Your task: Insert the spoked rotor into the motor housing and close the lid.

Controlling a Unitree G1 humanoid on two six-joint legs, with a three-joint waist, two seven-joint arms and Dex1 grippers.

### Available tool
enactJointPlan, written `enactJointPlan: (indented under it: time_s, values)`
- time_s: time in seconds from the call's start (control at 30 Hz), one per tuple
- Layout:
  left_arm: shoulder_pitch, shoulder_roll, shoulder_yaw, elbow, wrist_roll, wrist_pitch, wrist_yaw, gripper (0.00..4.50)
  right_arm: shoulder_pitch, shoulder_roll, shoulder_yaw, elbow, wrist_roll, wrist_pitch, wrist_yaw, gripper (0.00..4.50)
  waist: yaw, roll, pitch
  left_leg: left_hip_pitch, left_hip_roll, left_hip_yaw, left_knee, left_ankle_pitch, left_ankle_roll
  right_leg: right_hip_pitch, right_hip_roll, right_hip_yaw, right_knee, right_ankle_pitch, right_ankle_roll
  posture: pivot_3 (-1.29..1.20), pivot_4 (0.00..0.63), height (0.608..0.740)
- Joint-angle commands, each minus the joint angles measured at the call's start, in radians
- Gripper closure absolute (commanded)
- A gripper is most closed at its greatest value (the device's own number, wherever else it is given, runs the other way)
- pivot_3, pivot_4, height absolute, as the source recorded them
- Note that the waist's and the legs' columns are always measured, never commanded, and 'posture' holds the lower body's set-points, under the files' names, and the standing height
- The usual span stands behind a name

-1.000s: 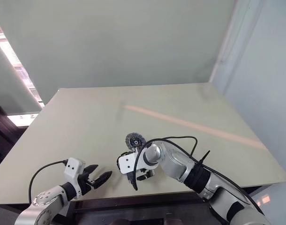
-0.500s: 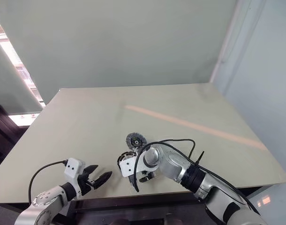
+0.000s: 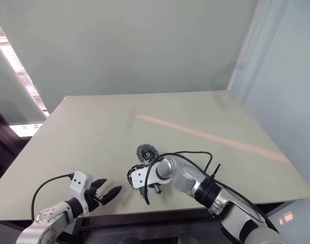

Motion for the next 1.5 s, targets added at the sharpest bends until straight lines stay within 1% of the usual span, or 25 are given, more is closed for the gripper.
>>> enactJointPlan:
  time_s: [0.03, 0.07, 0.1, 0.4, 0.57, 0.67, 0.8, 0.93, 1.03, 1.23, 1.33, 1.43, 1.5]
  values:
    - [-0.010, 0.005, 0.004, -0.039, 0.001, -0.013, -0.001, 0.00, 0.009, 0.010, -0.010, 0.007, -0.009, -0.006, 0.000, 4.09, 0.000, 0.000, 0.000, 0.000, 0.000, 0.000, 0.000, 0.000, 0.000, 0.000, 0.000, 0.000, 0.000, 0.000, 0.000, 0.00, 0.000, 0.740]
    - [-0.009, 0.005, 0.004, -0.038, 0.001, -0.014, -0.001, 0.00, 0.009, 0.013, -0.013, 0.010, -0.010, -0.008, -0.001, 4.36, 0.000, 0.000, 0.000, 0.000, 0.000, 0.000, 0.000, 0.000, 0.000, 0.000, 0.000, 0.000, 0.000, 0.000, 0.000, 0.00, 0.000, 0.740]
    - [-0.009, 0.005, 0.005, -0.038, 0.001, -0.014, -0.001, 0.00, 0.009, 0.016, -0.016, 0.012, -0.011, -0.009, -0.003, 4.42, 0.000, 0.000, 0.000, 0.000, 0.000, 0.000, 0.000, 0.000, 0.000, 0.000, 0.000, 0.000, 0.000, 0.000, 0.000, 0.00, 0.000, 0.740]
    - [-0.008, 0.003, 0.005, -0.033, 0.005, -0.020, 0.001, 0.00, 0.003, 0.038, -0.040, 0.011, -0.003, -0.001, -0.010, 4.43, 0.000, 0.000, 0.000, 0.000, 0.000, 0.000, 0.000, 0.000, 0.000, 0.000, 0.000, 0.000, 0.001, 0.000, 0.000, 0.00, 0.000, 0.740]
    - [-0.005, 0.003, 0.007, -0.028, 0.009, -0.025, 0.000, 0.00, 0.025, 0.075, -0.075, -0.082, 0.026, 0.166, 0.028, 4.43, 0.000, 0.000, 0.000, 0.000, 0.000, 0.000, 0.000, 0.000, 0.000, 0.000, 0.000, 0.000, 0.001, 0.000, 0.000, 0.00, 0.000, 0.740]
    - [-0.003, 0.002, 0.008, -0.026, 0.011, -0.028, -0.001, 0.00, 0.031, 0.088, -0.070, -0.141, 0.029, 0.250, 0.049, 4.43, 0.000, 0.000, 0.000, 0.000, 0.000, 0.000, 0.000, 0.000, 0.000, 0.000, 0.000, 0.000, 0.001, 0.000, 0.000, 0.00, 0.000, 0.740]
    - [0.005, -0.003, 0.008, -0.024, 0.011, -0.031, 0.000, 0.00, 0.037, 0.139, -0.069, -0.187, 0.039, 0.411, 0.041, 4.43, -0.001, 0.000, 0.000, 0.000, 0.000, 0.000, -0.001, 0.000, 0.000, -0.001, 0.000, 0.000, 0.000, 0.000, 0.000, 0.00, 0.000, 0.740]
    - [0.010, -0.008, 0.004, -0.016, 0.013, -0.039, -0.001, 0.00, 0.029, 0.152, -0.052, -0.210, 0.055, 0.486, 0.042, 4.43, 0.001, 0.000, 0.000, 0.000, 0.001, 0.000, -0.001, 0.000, 0.000, -0.001, 0.000, 0.000, 0.000, 0.000, 0.000, 0.00, 0.000, 0.740]
    - [0.010, -0.011, 0.000, -0.014, 0.015, -0.040, 0.000, 0.00, 0.023, 0.152, -0.045, -0.207, 0.060, 0.494, 0.028, 4.43, 0.000, 0.000, 0.000, 0.000, 0.000, 0.000, 0.000, 0.000, 0.000, -0.001, 0.000, 0.000, 0.000, 0.000, 0.000, 0.00, 0.000, 0.740]
    - [-0.004, -0.017, -0.005, -0.006, 0.017, -0.041, 0.001, 0.00, 0.014, 0.147, -0.057, -0.222, 0.083, 0.439, -0.002, 4.43, 0.000, 0.000, 0.000, 0.000, 0.000, 0.000, -0.001, 0.000, 0.000, -0.001, 0.000, 0.000, 0.000, 0.000, 0.000, 0.00, 0.000, 0.740]
    - [-0.006, -0.018, -0.005, -0.005, 0.017, -0.042, 0.000, 0.00, 0.011, 0.146, -0.120, -0.275, 0.125, 0.437, -0.012, 3.81, 0.000, 0.000, 0.000, 0.000, 0.000, 0.000, -0.001, 0.000, 0.000, -0.001, 0.000, 0.000, 0.000, 0.000, 0.000, 0.00, 0.000, 0.740]
    - [-0.005, -0.019, -0.005, -0.006, 0.016, -0.042, 0.000, 0.00, 0.012, 0.167, -0.211, -0.323, 0.167, 0.458, -0.068, 2.82, 0.000, 0.000, 0.000, -0.001, 0.000, 0.000, -0.001, 0.000, 0.000, -0.001, 0.000, 0.000, 0.000, 0.000, 0.000, 0.00, 0.000, 0.740]
    - [-0.001, -0.019, -0.005, -0.007, 0.015, -0.045, -0.002, 0.00, 0.000, 0.163, -0.268, -0.355, 0.188, 0.469, -0.096, 2.07, 0.000, 0.000, 0.000, -0.001, 0.000, 0.000, -0.001, 0.000, 0.000, -0.001, 0.000, 0.000, 0.000, 0.000, 0.000, 0.00, 0.000, 0.740]
